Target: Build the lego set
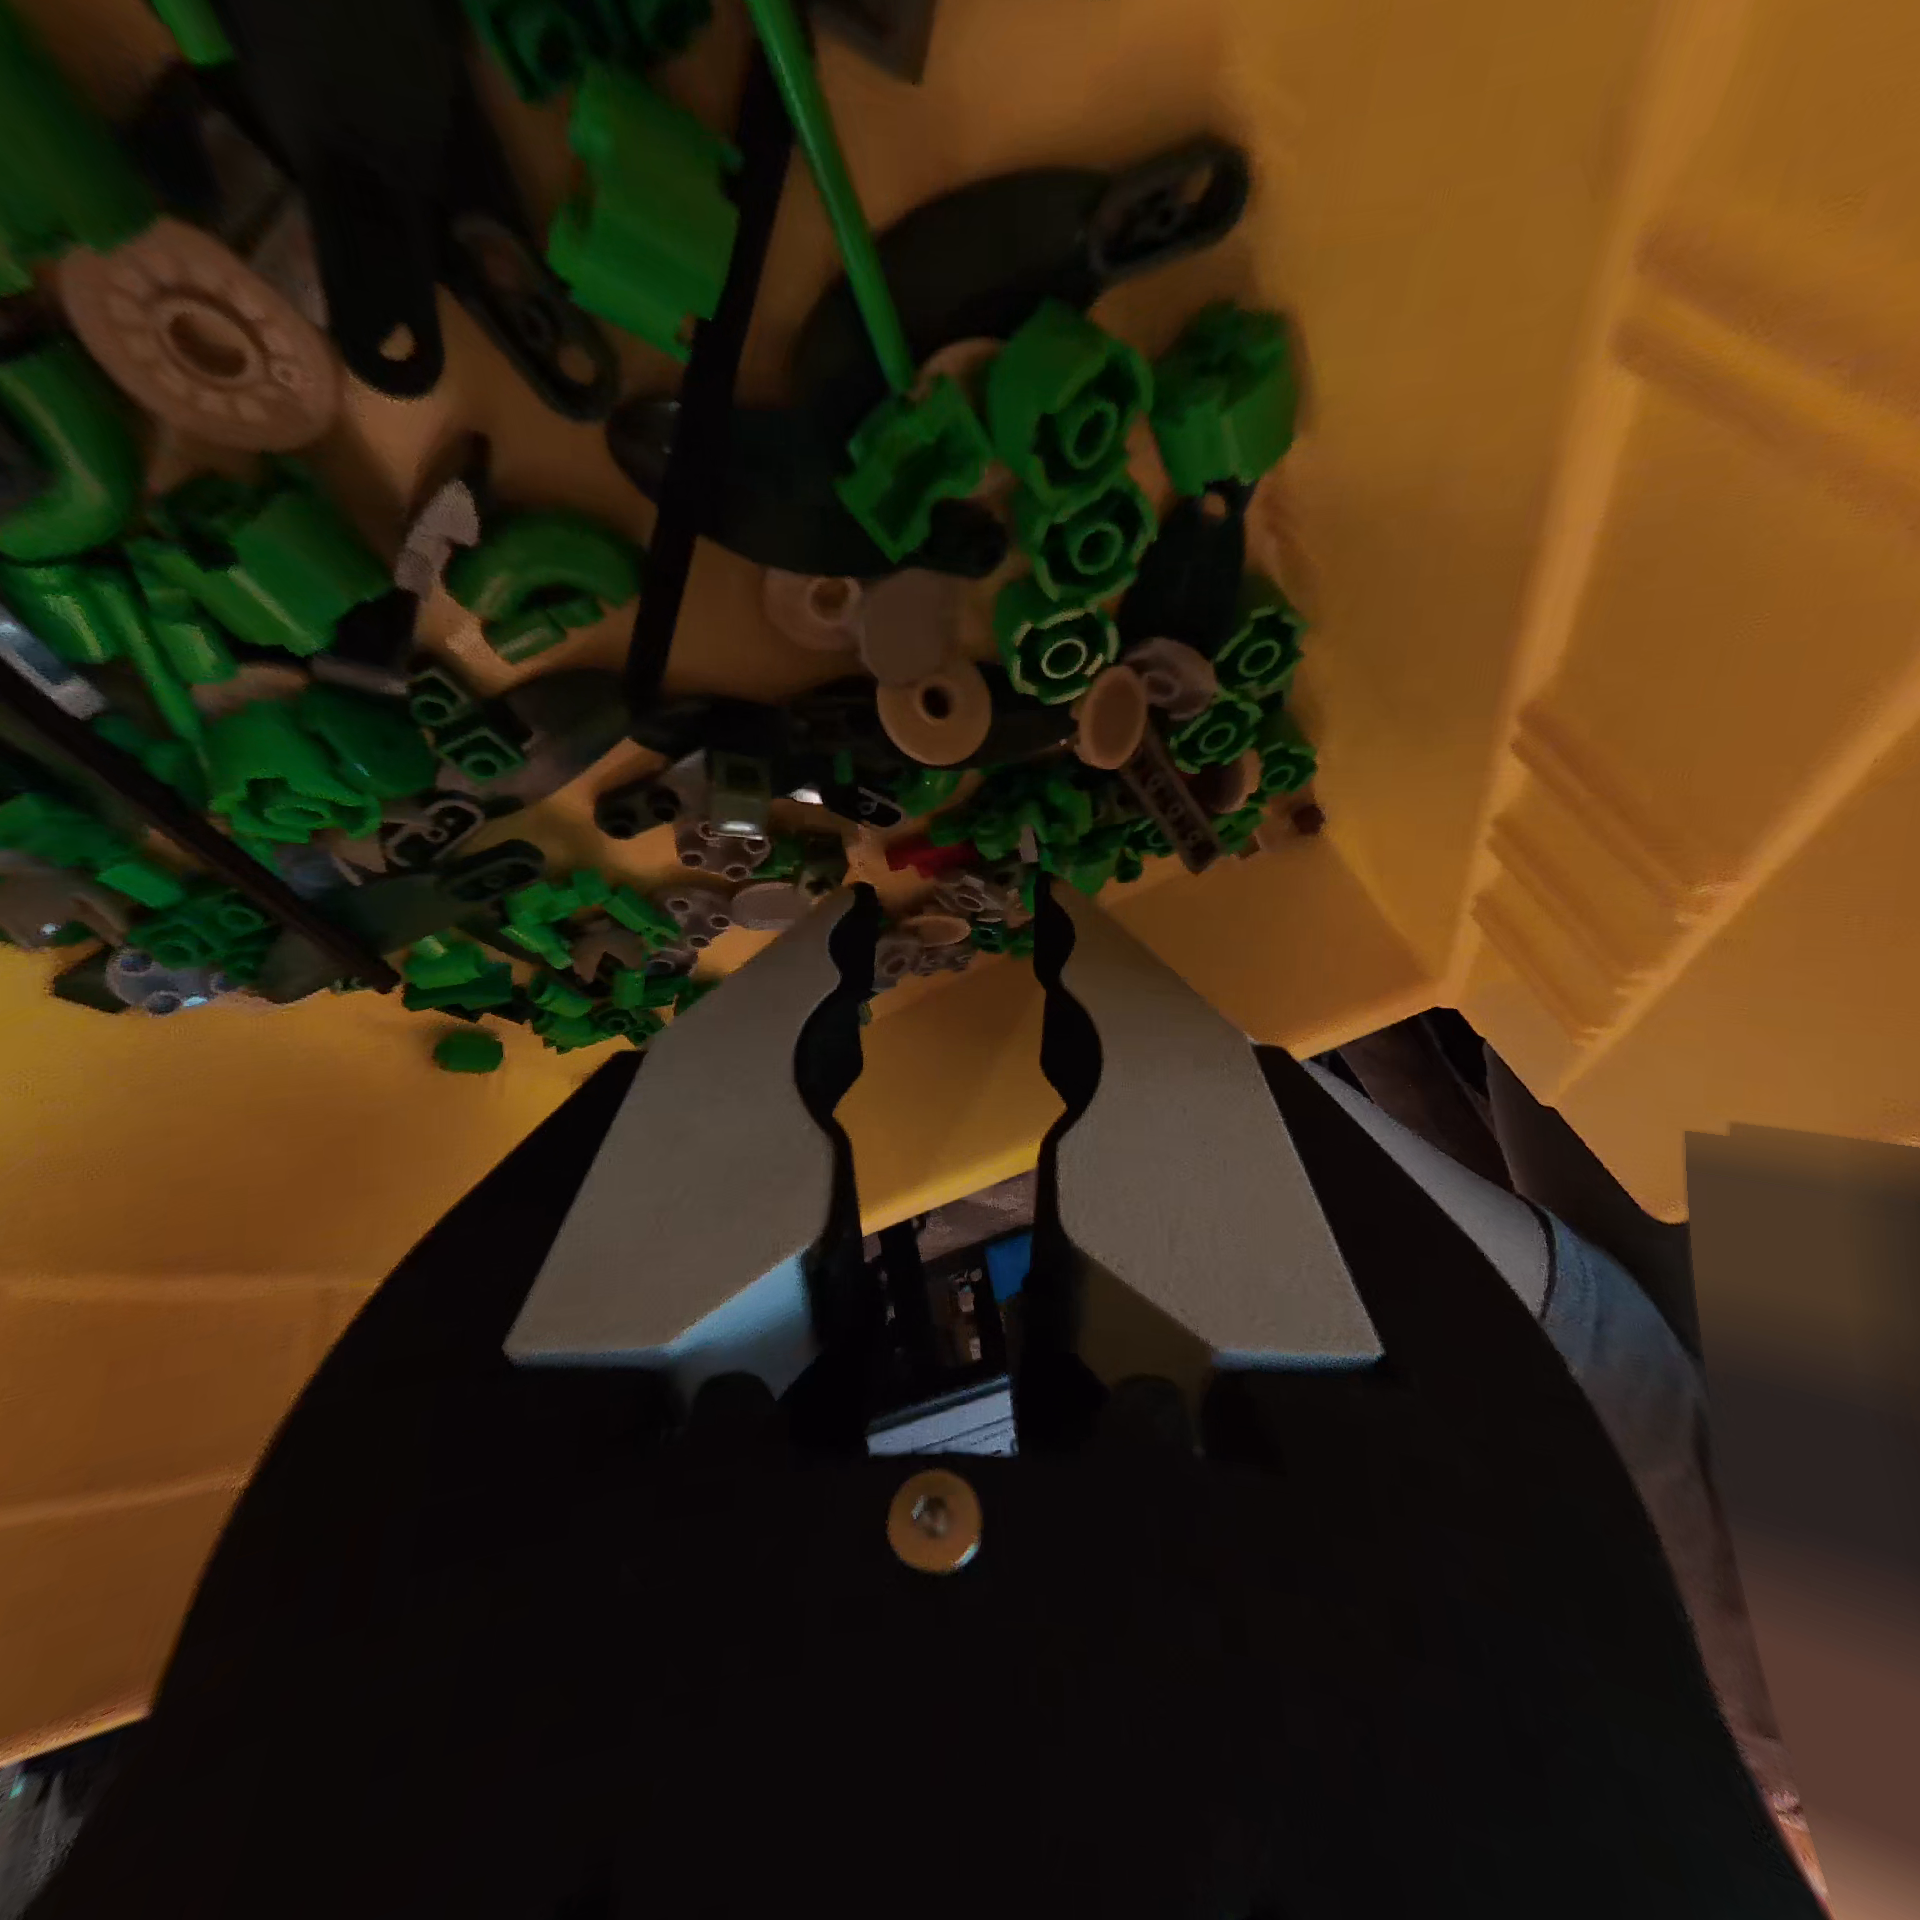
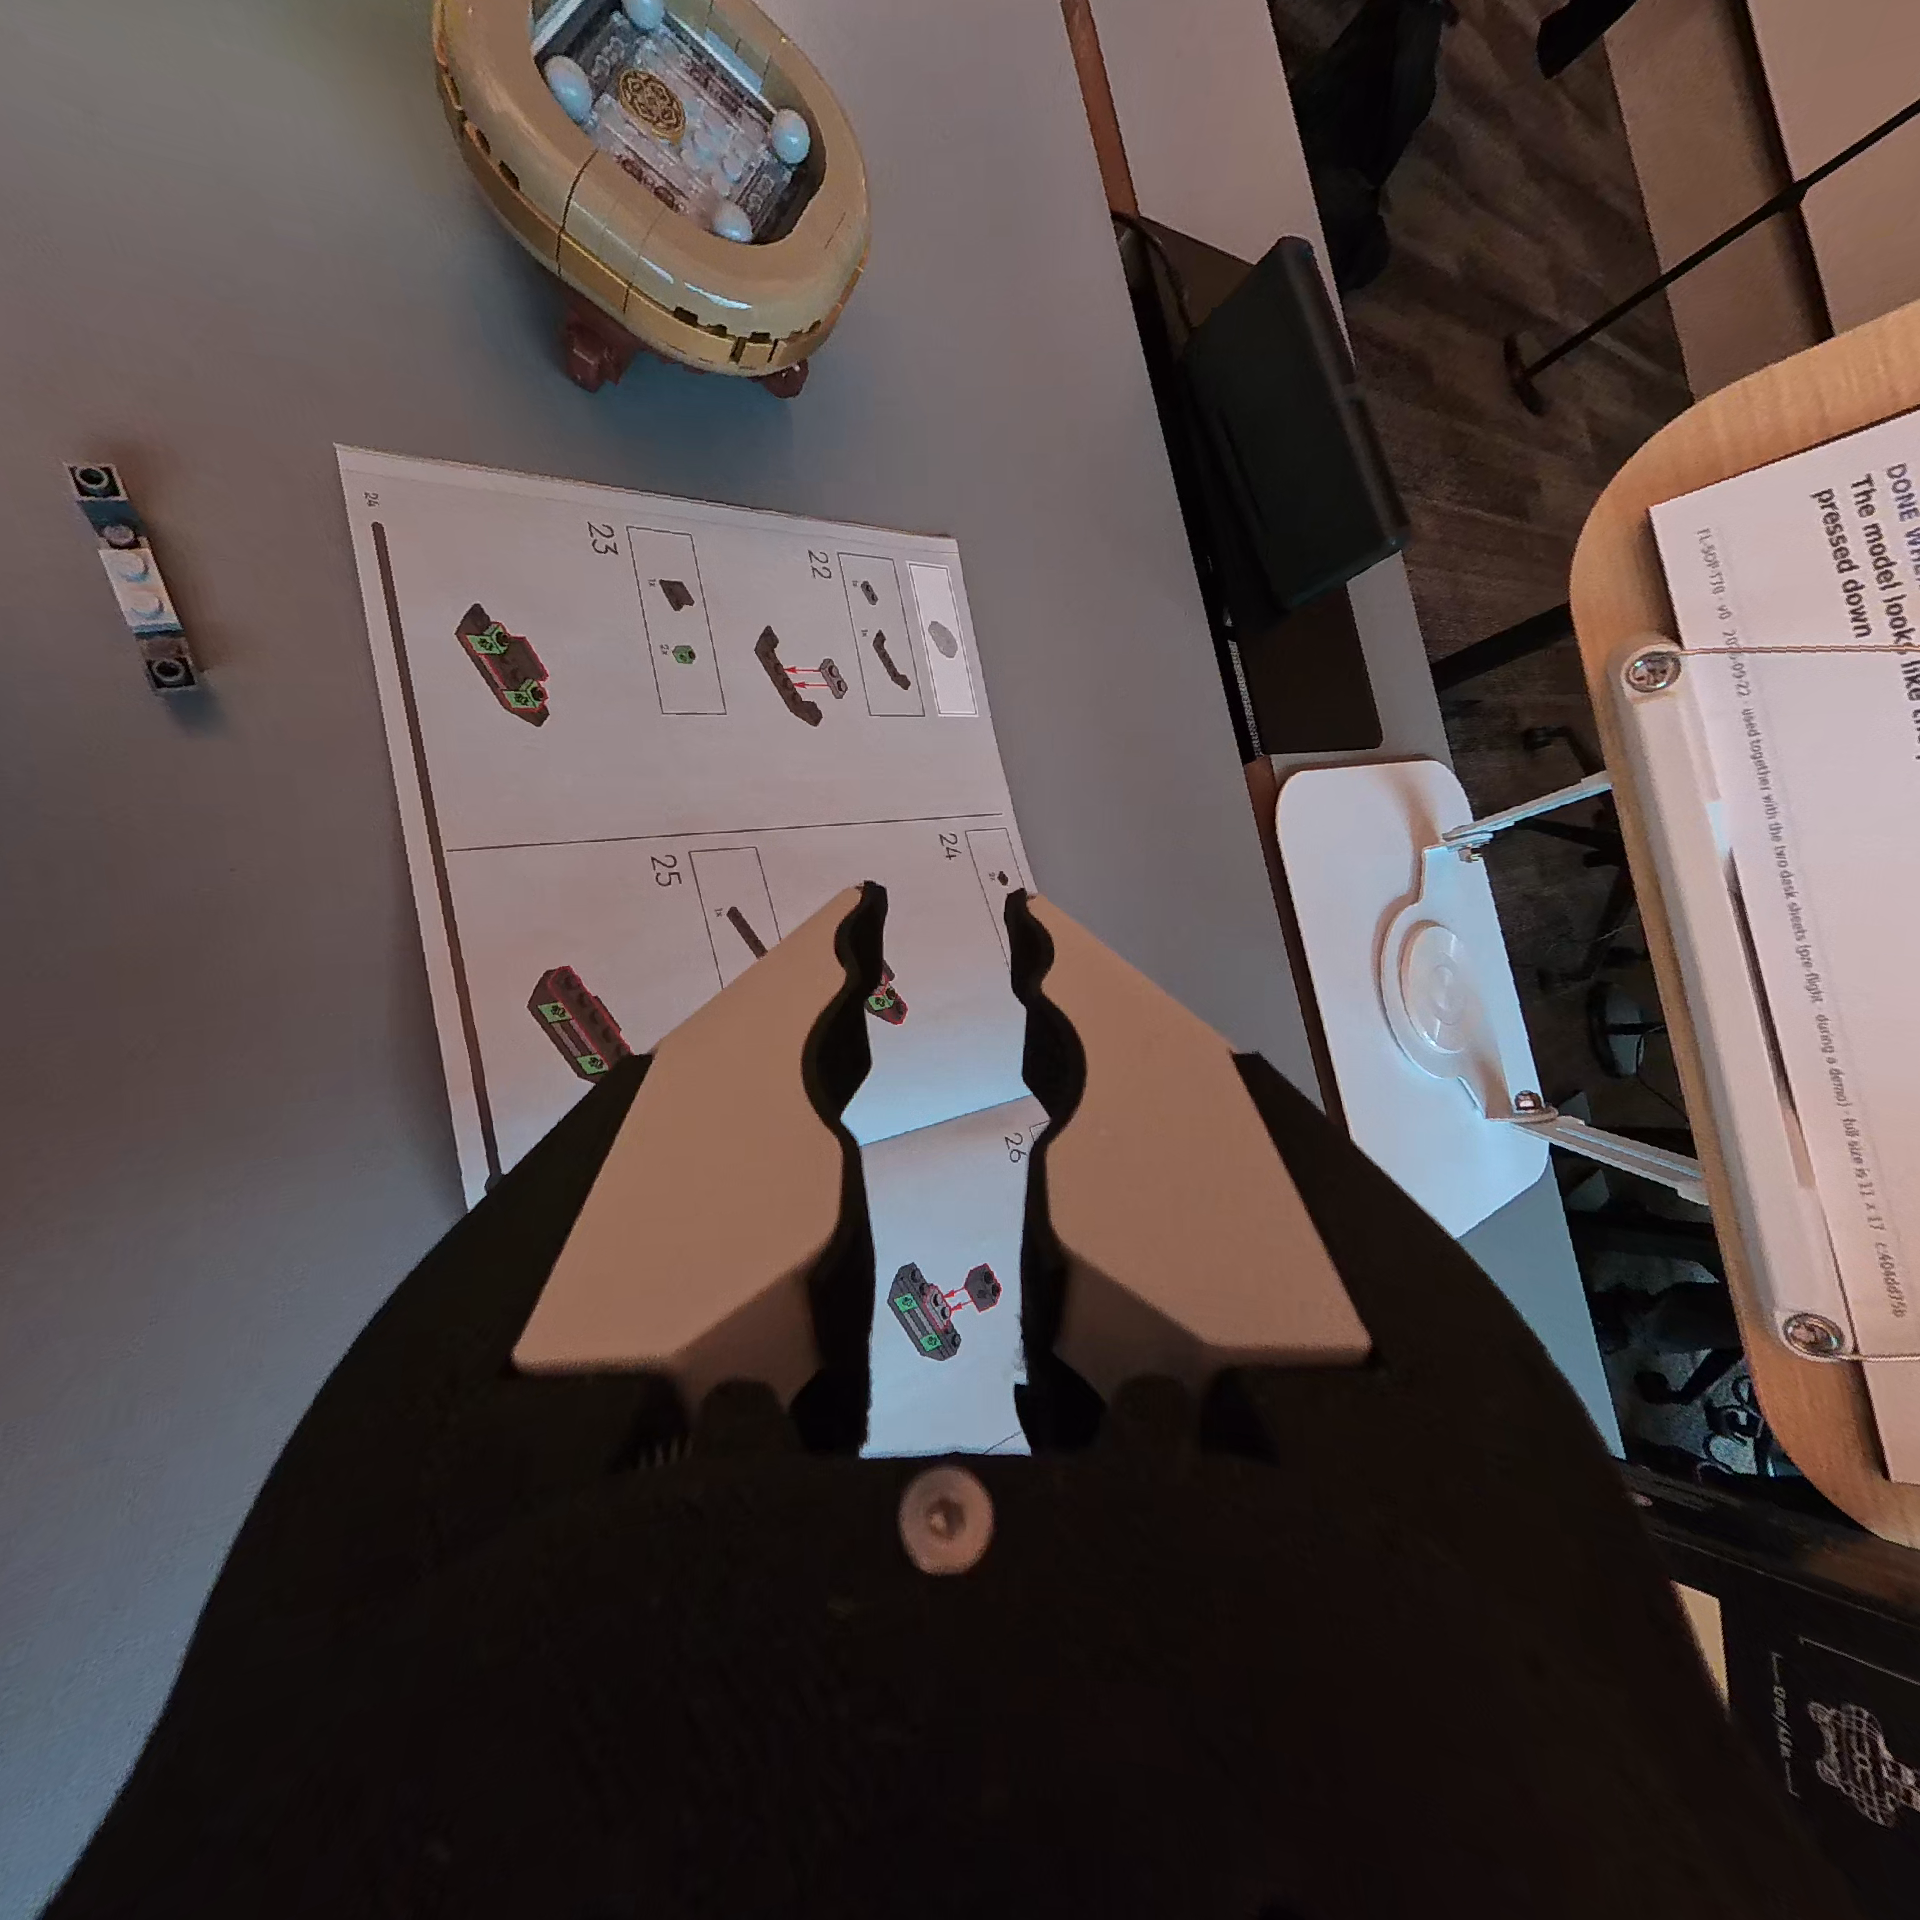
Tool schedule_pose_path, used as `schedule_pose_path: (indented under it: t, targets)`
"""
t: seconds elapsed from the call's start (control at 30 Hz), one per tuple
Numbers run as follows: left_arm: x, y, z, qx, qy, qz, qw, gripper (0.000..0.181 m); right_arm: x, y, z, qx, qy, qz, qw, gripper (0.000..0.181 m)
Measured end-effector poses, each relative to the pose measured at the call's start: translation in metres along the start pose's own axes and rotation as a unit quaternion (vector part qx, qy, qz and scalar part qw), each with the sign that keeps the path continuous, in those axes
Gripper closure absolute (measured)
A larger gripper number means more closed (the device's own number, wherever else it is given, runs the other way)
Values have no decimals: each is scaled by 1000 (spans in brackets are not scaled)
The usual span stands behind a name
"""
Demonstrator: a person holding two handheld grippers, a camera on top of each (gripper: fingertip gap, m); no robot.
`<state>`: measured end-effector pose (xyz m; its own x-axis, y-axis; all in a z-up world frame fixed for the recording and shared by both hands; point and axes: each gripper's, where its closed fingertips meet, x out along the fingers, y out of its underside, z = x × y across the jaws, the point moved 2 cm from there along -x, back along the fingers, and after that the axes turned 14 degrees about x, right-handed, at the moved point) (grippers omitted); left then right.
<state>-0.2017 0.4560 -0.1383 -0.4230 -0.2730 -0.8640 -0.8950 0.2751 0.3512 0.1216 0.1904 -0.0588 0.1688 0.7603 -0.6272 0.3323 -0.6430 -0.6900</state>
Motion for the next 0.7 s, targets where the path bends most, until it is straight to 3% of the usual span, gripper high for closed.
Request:
schedule_pose_path:
  t: [0.17, 0.3, 0.7]
  targets:
    - [8, 3, -1, -10, 15, 41, 999, 172, -1, 1, -1, 2, 0, 0, 1000, 159]
    - [6, 9, 5, -5, -6, 39, 999, 173, 0, 1, -1, 2, 0, 1, 1000, 159]
    - [-18, 13, 37, -61, -62, -39, 995, 180, 3, 4, 1, 0, -2, 9, 1000, 159]
